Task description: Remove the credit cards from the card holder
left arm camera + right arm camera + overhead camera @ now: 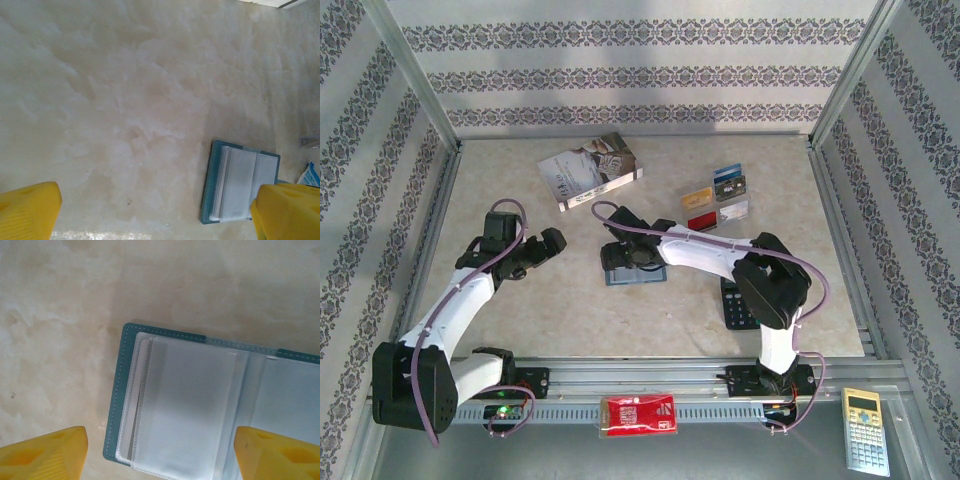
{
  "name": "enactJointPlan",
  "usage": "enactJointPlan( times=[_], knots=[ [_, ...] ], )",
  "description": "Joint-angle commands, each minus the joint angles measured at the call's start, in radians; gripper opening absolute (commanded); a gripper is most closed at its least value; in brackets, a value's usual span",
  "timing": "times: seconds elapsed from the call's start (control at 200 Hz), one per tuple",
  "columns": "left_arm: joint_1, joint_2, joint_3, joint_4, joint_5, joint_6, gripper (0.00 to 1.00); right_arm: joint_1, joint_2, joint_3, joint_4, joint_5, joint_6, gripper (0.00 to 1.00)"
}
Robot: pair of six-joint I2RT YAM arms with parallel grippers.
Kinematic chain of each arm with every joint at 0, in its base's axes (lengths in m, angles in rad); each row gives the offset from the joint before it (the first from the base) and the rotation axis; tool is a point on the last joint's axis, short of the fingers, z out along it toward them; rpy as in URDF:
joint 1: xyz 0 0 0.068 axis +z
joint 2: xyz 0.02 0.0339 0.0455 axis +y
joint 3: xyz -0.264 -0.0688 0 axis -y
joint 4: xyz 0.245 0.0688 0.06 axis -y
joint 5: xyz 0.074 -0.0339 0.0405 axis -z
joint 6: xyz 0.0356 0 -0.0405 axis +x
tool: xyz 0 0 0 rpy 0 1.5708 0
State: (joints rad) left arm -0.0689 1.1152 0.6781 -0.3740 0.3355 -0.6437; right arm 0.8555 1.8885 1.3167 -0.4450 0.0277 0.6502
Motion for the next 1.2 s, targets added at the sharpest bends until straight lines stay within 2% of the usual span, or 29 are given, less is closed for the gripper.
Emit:
enactJointPlan(
  times=[0.0, 0.495, 1.194],
  knots=[
    [0.016, -0.014, -0.011, 0.015, -0.002, -0.016, 1.0, 0.008, 0.025, 0.035, -0.037, -0.007, -0.017, 0.77],
    [0.015, 0.043, -0.003, 0.08, 0.155, -0.012, 1.0, 0.004, 0.111, 0.094, -0.122, 0.025, -0.036, 0.73],
    [0.0, 0.121, -0.008, 0.148, 0.236, -0.031, 0.98, -0.046, 0.133, 0.049, -0.149, -0.024, -0.047, 0.66]
  ],
)
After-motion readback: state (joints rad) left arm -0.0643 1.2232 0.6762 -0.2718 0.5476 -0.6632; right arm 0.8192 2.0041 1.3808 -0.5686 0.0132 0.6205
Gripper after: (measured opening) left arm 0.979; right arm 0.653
